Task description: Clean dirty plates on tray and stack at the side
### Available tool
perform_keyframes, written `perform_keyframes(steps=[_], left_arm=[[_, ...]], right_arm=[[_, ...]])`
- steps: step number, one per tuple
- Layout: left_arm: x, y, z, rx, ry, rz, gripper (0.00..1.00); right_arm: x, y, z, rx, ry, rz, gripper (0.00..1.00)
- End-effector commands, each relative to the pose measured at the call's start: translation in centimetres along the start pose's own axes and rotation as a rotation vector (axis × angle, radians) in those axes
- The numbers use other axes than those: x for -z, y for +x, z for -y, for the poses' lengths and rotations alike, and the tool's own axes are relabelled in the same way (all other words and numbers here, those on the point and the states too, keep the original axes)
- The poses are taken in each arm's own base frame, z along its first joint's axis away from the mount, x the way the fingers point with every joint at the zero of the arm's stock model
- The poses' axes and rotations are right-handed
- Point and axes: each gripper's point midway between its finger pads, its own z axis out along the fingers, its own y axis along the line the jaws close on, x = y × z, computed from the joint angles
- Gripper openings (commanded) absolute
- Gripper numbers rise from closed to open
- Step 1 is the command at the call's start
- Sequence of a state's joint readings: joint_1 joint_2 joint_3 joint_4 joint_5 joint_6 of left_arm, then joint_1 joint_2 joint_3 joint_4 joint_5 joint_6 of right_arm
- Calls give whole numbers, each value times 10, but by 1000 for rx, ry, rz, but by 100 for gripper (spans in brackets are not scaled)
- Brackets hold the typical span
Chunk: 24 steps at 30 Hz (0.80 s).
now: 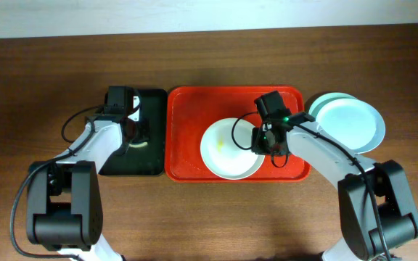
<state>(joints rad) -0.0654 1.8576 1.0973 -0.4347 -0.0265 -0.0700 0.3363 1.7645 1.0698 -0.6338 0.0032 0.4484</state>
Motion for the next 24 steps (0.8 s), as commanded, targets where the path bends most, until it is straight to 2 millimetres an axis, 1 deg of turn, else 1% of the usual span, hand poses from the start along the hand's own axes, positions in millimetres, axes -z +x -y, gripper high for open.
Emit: perform_keyframes(steps=[1, 3, 5, 8, 10, 11, 18, 20, 24], left_arm=[[-6, 4, 0, -21, -7, -14, 0], [-6, 4, 0, -21, -7, -14, 0], [-6, 4, 0, -21, -7, -14, 0], [-6, 4, -1, -21, -7, -14, 0], [-6, 4, 0, -21, -7, -14, 0], [-6, 4, 0, -21, -7, -14, 0], [-6, 4, 0, -21, -6, -14, 0], [-6, 4, 0, -21, -6, -14, 0], [-6, 3, 0, -20, -7, -13, 0]], right_arm=[[-3, 4, 5, -4, 13, -5, 27], [-4, 5, 6, -4, 17, -4, 27], [-5, 5, 8, -4, 28, 3, 23], [-8, 7, 13, -4, 46, 5, 23], [-8, 5, 12, -4, 42, 12, 16], [-8, 4, 11, -4, 40, 18, 15], [-8, 3, 9, -5, 29, 21, 13], [-8, 3, 9, -5, 29, 21, 4], [-8, 3, 9, -5, 29, 21, 4]])
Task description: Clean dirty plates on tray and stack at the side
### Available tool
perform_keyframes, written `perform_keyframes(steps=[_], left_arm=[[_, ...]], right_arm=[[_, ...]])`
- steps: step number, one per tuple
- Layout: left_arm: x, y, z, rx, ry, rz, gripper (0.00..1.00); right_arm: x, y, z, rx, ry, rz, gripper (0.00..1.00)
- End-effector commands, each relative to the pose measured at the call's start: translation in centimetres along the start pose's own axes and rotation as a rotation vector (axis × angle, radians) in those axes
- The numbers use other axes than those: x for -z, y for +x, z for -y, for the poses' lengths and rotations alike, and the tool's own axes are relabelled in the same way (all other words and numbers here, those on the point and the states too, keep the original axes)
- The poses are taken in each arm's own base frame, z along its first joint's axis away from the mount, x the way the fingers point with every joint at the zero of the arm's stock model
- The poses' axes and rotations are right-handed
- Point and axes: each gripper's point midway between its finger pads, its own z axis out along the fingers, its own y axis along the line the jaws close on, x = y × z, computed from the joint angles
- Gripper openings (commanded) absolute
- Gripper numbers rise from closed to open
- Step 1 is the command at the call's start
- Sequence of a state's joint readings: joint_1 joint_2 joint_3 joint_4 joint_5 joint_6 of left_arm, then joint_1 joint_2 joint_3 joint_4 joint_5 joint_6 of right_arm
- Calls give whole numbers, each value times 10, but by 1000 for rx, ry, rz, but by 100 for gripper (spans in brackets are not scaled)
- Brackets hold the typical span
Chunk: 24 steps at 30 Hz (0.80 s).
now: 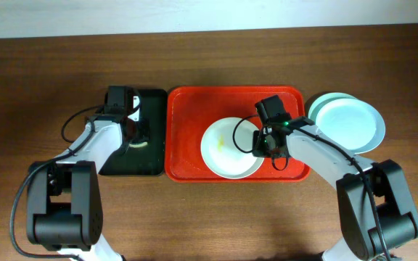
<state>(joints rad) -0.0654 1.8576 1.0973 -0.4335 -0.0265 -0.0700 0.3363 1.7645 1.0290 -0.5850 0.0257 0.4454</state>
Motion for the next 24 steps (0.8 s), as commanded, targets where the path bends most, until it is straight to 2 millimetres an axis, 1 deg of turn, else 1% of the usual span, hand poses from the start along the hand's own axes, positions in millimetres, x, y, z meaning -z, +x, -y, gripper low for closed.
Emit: perform_keyframes(steps=[1, 7, 9, 10, 13, 15, 16, 17, 20, 22, 24], left_arm=[[-6, 4, 0, -21, -7, -14, 0], [-4, 1, 0, -21, -7, -6, 0], [2, -3, 0, -20, -6, 13, 0], [8, -9, 0, -19, -5, 35, 0], [36, -31, -3, -15, -18, 124, 0], [62, -49, -10, -8, -61, 203, 0], [85, -64, -16, 2, -94, 275, 0], [95, -70, -18, 6, -103, 303, 0], [142, -95, -20, 23, -109, 443, 0], [167, -106, -28, 40, -149, 511, 0], [187, -114, -32, 25, -175, 549, 0]], right_arm=[[0, 0, 3, -7, 12, 4, 4], [-1, 2, 2, -7, 2, -5, 4], [-1, 5, -2, -7, -19, -19, 4], [0, 5, -2, -7, -19, -19, 4], [-1, 4, -2, -7, -18, -18, 4], [-1, 5, -1, -7, -18, -19, 4], [-1, 5, -1, -7, -17, -20, 4], [-1, 6, -1, -7, -17, -21, 4], [-1, 6, -1, -8, -18, -21, 4], [-1, 5, -1, -7, -19, -18, 4], [-1, 4, -4, -8, -32, -16, 4]])
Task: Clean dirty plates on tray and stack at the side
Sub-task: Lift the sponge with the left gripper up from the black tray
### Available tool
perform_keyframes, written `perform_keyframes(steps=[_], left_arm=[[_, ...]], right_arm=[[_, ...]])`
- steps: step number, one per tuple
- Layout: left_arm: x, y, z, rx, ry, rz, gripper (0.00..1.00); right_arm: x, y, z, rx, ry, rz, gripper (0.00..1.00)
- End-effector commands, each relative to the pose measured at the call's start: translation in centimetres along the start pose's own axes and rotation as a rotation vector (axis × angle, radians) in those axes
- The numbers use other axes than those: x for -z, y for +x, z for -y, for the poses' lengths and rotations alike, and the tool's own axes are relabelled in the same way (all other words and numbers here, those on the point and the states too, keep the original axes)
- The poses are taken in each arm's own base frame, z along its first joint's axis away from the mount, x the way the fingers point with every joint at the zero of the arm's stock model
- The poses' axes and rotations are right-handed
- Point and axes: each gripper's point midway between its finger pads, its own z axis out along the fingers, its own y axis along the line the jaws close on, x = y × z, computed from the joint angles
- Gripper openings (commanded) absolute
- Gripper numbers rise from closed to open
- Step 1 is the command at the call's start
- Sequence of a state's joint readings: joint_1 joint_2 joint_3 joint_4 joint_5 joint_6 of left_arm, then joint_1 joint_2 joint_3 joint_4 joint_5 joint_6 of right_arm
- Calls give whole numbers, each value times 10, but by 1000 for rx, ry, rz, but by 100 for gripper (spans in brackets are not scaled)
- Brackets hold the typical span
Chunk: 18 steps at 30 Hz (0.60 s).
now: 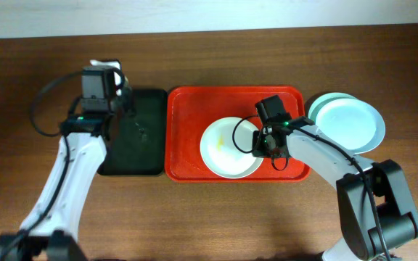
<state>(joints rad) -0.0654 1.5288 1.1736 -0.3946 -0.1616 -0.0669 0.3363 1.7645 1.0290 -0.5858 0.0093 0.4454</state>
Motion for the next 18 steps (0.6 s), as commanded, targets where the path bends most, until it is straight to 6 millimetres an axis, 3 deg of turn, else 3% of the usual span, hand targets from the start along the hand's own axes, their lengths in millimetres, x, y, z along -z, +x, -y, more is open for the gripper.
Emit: perform_keyframes(steps=[1, 10, 18], left_arm=[[34, -39, -13, -46, -65, 99, 0], [50, -39, -18, -61, -73, 14, 0], [34, -24, -12, -7, 23, -226, 0]], right_arm=[[-1, 2, -5, -7, -36, -8, 4], [-1, 2, -7, -7, -44, -7, 4], [-1, 3, -6, -7, -42, -12, 4]])
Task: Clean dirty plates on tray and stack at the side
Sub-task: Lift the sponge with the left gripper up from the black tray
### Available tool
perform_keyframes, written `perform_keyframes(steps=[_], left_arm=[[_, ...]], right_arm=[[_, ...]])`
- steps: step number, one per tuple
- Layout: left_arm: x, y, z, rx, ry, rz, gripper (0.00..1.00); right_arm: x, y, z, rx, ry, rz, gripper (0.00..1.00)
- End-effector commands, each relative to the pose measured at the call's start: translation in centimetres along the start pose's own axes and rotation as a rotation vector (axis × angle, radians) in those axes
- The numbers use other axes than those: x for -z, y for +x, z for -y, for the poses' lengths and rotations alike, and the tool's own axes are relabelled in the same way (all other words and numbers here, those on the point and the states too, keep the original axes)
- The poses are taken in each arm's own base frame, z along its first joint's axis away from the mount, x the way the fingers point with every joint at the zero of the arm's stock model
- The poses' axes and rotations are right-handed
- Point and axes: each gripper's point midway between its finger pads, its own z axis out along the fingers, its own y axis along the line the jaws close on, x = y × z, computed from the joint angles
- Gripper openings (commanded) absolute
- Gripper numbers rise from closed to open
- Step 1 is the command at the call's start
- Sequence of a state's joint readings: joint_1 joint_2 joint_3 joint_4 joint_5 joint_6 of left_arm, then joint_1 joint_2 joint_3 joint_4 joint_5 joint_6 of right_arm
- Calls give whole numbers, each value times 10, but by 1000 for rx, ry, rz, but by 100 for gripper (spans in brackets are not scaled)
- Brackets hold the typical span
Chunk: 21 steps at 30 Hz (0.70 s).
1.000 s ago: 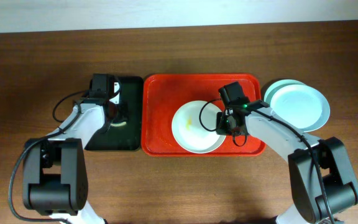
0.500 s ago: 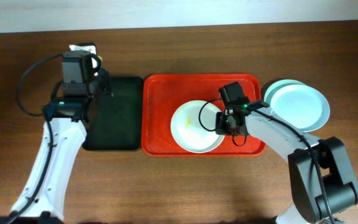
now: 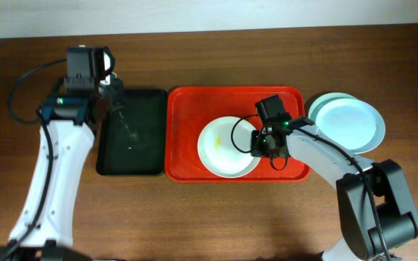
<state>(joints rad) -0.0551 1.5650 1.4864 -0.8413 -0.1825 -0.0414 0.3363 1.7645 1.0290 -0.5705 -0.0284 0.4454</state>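
A white plate [image 3: 220,152] lies in the red tray [image 3: 187,101], with a faint yellowish smear near its middle. My right gripper [image 3: 261,147] sits at the plate's right rim and looks shut on it. My left gripper [image 3: 116,98] hangs raised over the top left corner of the black tray [image 3: 140,156]. The arm hides its fingers, so what they hold does not show.
Two clean plates [image 3: 350,123], a white one over a pale green one, are stacked on the table right of the red tray. The black tray shows only small specks. Brown tabletop surrounds both trays.
My left arm has moved farther up and to the left, off the black tray's middle. The white plate and my right gripper have shifted slightly left in the red tray.
At first my left gripper was low in the black tray by a pale object, and my right gripper was at the plate's right rim. Later the left arm stood raised and the pale object no longer lay in the tray. The plate has since edged left.
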Motion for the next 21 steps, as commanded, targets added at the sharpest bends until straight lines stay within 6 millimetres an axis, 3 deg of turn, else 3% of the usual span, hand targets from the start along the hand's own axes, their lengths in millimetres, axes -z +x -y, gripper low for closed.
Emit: perform_keyframes(steps=[1, 5, 10, 17, 21], left_arm=[[-11, -9, 2, 37, 73, -96, 0], [-23, -3, -2, 40, 82, -266, 0], [-42, 9, 4, 35, 94, -340, 0], [-42, 13, 4, 171, 73, -366, 0], [-41, 13, 13, 163, 119, -371, 0]], right_arm=[[-1, 4, 2, -8, -1, -10, 4], [-1, 4, 0, -8, -8, -12, 4], [-1, 4, 0, -8, -8, -13, 4], [-1, 5, -3, -8, -27, -18, 4], [-1, 4, -4, -8, -35, -17, 4]])
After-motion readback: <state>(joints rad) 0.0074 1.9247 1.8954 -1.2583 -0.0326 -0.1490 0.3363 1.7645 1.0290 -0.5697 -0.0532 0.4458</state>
